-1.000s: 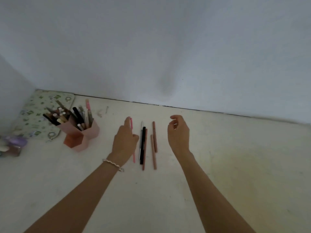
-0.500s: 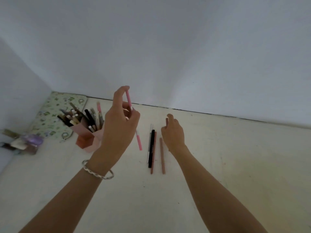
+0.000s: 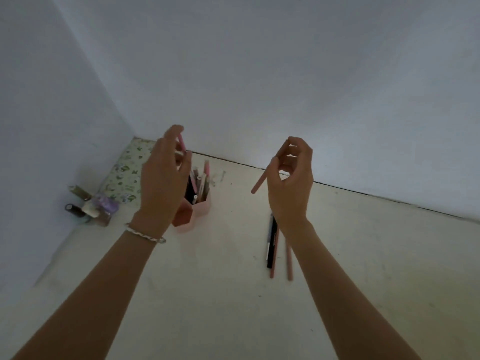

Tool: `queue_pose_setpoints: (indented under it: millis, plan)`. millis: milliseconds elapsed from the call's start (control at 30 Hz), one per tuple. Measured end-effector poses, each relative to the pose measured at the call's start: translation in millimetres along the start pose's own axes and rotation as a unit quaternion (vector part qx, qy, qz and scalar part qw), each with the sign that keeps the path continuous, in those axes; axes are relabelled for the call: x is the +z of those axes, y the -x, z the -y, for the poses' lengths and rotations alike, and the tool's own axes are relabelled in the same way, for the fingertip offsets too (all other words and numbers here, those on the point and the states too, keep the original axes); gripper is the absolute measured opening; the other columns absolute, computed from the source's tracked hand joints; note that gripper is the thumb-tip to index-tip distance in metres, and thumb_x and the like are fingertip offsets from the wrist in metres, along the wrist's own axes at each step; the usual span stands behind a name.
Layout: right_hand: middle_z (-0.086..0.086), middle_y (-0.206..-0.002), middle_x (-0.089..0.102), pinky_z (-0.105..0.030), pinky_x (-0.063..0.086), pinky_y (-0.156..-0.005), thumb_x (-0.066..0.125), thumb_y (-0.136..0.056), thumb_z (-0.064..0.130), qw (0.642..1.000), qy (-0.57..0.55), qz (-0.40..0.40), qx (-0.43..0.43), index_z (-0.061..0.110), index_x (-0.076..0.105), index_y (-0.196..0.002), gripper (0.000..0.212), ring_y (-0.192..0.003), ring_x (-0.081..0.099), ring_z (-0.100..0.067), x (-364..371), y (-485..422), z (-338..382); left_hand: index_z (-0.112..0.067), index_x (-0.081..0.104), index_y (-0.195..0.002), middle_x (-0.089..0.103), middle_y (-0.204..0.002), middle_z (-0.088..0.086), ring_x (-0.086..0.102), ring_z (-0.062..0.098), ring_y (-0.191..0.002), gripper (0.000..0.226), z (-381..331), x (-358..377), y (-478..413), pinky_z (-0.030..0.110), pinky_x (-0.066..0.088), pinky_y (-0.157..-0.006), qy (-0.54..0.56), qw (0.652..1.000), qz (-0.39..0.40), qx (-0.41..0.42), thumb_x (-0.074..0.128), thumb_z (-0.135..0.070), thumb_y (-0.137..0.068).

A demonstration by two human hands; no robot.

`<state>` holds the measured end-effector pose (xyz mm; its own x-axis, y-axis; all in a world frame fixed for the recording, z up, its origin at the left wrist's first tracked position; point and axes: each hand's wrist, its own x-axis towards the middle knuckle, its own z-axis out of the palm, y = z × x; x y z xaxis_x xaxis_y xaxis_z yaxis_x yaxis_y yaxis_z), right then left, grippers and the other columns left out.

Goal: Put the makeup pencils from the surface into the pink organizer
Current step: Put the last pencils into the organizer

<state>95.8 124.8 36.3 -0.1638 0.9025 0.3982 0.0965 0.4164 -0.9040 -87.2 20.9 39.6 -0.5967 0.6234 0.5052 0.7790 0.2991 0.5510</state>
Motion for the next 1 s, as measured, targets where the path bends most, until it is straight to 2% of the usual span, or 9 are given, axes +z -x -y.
queue_pose_setpoints:
  millis: [100,167,400,567,633,700,800,900,1000]
  plan:
    - [0.011,-0.096,0.059,-0.023,0.055,-0.075,0.057,-0.088,0.004,1.0,-0.004,0.02,0.0,0.039,0.047,-0.113,0.044,-0.082,0.065,-0.013,13.7,12.5,3.2,-0.011,0.071,-0.097,0.066,-0.108,0.008,0.06,0.03,-0.107,0.016,14.2,6.8,12.9,0.04,0.046,-0.09,-0.145,0.987,0.041,0.063,0.062,-0.023,-0.091]
    - [0.011,-0.094,0.06,-0.02,0.054,-0.074,0.059,-0.088,0.002,0.999,-0.007,0.031,-0.005,0.041,0.046,-0.111,0.047,-0.082,0.065,-0.01,24.5,20.2,4.5,-0.012,0.073,-0.099,0.065,-0.117,0.01,0.055,0.033,-0.118,0.018,20.6,1.3,15.3,0.044,0.04,-0.099,-0.159,0.985,0.015,0.06,0.062,-0.024,-0.093]
    - [0.013,-0.094,0.061,-0.018,0.054,-0.079,0.059,-0.09,0.004,0.996,-0.023,0.089,-0.019,0.036,0.047,-0.117,0.044,-0.088,0.066,-0.012,65.8,42.8,-2.1,-0.007,0.067,-0.11,0.067,-0.107,0.009,0.056,0.029,-0.106,0.025,26.1,-38.0,-1.6,0.036,0.04,-0.095,-0.053,0.995,-0.08,0.04,0.047,-0.012,-0.096]
    - [0.002,-0.101,0.064,-0.033,0.056,-0.076,0.058,-0.093,0.007,0.967,0.124,0.198,-0.096,0.015,0.063,-0.108,0.018,-0.086,0.064,-0.011,76.0,63.8,-27.0,-0.005,0.066,-0.113,0.067,-0.108,0.009,0.057,0.025,-0.104,0.025,21.5,-45.5,2.3,0.023,0.038,-0.094,0.003,0.998,-0.068,-0.007,0.048,-0.007,-0.095]
    - [-0.005,-0.101,0.065,-0.03,0.055,-0.075,0.054,-0.091,0.001,0.959,0.152,0.187,-0.149,0.007,0.067,-0.109,0.023,-0.088,0.064,-0.017,71.6,67.8,-32.8,-0.005,0.066,-0.113,0.066,-0.107,0.008,0.059,0.024,-0.102,0.026,11.7,-43.5,5.3,0.027,0.043,-0.092,0.025,0.998,-0.061,-0.011,0.049,-0.006,-0.094]
    - [-0.003,-0.101,0.064,-0.022,0.051,-0.078,0.048,-0.09,-0.003,0.976,0.137,0.122,-0.115,0.008,0.063,-0.116,0.033,-0.093,0.063,-0.013,61.6,63.1,-31.2,-0.005,0.065,-0.111,0.065,-0.105,0.004,0.06,0.017,-0.094,0.025,-6.2,-36.0,10.6,0.025,0.048,-0.084,0.062,0.996,-0.058,0.009,0.048,-0.007,-0.094]
    - [0.004,-0.098,0.061,-0.013,0.045,-0.074,0.046,-0.088,-0.007,0.991,0.129,0.016,-0.042,0.011,0.061,-0.118,0.038,-0.09,0.059,-0.003,34.1,42.8,-33.8,-0.011,0.064,-0.11,0.061,-0.101,-0.005,0.056,0.002,-0.078,0.022,-44.3,-7.1,28.0,0.014,0.051,-0.077,0.101,0.994,0.026,0.033,0.05,-0.011,-0.093]
    - [0.0,-0.099,0.064,-0.017,0.045,-0.069,0.044,-0.088,-0.008,0.992,0.126,-0.03,-0.001,0.011,0.06,-0.117,0.038,-0.084,0.06,-0.013,-3.6,22.8,-40.6,-0.017,0.06,-0.114,0.064,-0.098,-0.003,0.062,0.01,-0.082,0.022,-74.6,40.3,56.2,0.029,0.054,-0.083,0.066,0.974,0.216,-0.011,0.054,-0.012,-0.093]
    - [0.0,-0.095,0.065,-0.015,0.043,-0.066,0.042,-0.087,-0.004,0.988,0.143,-0.062,0.013,0.013,0.062,-0.112,0.037,-0.082,0.061,-0.014,-45.6,13.7,-50.0,-0.016,0.056,-0.119,0.065,-0.107,0.003,0.063,0.019,-0.095,0.024,-87.6,84.5,85.1,0.027,0.05,-0.082,-0.005,0.935,0.344,-0.085,0.048,-0.013,-0.096]
